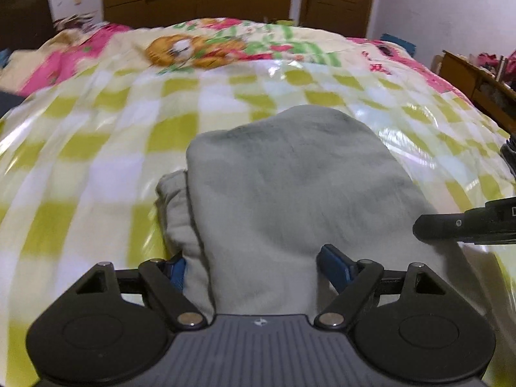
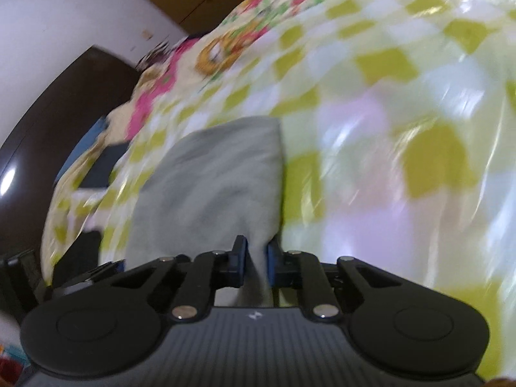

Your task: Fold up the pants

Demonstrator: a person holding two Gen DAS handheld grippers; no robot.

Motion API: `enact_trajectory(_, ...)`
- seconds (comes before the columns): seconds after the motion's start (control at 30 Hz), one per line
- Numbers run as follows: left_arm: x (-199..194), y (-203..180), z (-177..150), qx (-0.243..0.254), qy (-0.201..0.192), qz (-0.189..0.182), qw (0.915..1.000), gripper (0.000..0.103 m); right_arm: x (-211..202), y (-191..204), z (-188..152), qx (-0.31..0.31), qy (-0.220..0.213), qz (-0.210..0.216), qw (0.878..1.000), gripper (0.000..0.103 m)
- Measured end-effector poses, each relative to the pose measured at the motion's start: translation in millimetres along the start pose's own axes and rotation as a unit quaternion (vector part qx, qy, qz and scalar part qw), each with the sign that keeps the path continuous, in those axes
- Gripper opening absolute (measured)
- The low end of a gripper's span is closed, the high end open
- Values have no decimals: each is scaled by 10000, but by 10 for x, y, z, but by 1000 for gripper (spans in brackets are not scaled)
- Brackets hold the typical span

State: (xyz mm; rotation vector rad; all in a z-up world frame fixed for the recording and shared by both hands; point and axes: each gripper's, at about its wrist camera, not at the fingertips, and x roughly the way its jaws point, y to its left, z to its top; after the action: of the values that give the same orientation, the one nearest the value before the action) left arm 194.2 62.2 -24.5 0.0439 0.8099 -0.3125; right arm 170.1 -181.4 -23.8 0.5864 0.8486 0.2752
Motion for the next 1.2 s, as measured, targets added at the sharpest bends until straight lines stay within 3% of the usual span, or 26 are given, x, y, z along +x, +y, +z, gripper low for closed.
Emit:
enact_trajectory(0.1,80,-70,195,54,18,91,9999,94,1,-27,170,19,-77,-160,9998,19)
enact_trajectory(0.17,-26,-124,218,84,-28,346,9994,94,-127,77,181,-173,-296,-293,9990,19)
enact_trajectory(0.27,-285,-172,105,125,-132,729,9972,94,-416,289,24,-671,-620,-564,9942,21)
enact_trajectory(0.33,-464,-197,-23,54,-96,864,9962,97,-550,376,-108,-733,-665,-551,9936,27)
enact_trajectory(0.4,-636,-243,-196,-45,56,866,9962,99,-633,443,-310,-683,-498,-373,9957,33)
enact_trajectory(0.53,-916,-432,-494,-29,100,1004,9949,100,-713,578,-714,-840,-122,-316,9959,33)
enact_trajectory(0.67,-1151,-622,-685,176,95,1348,9907,103,-851,672,-1004,-894,-40,-312,9955,34)
enact_trajectory(1.2,-1441,-761,-897,-102,-26,1224,9924,103,-1070,724,-1350,-905,-92,-386,9951,45)
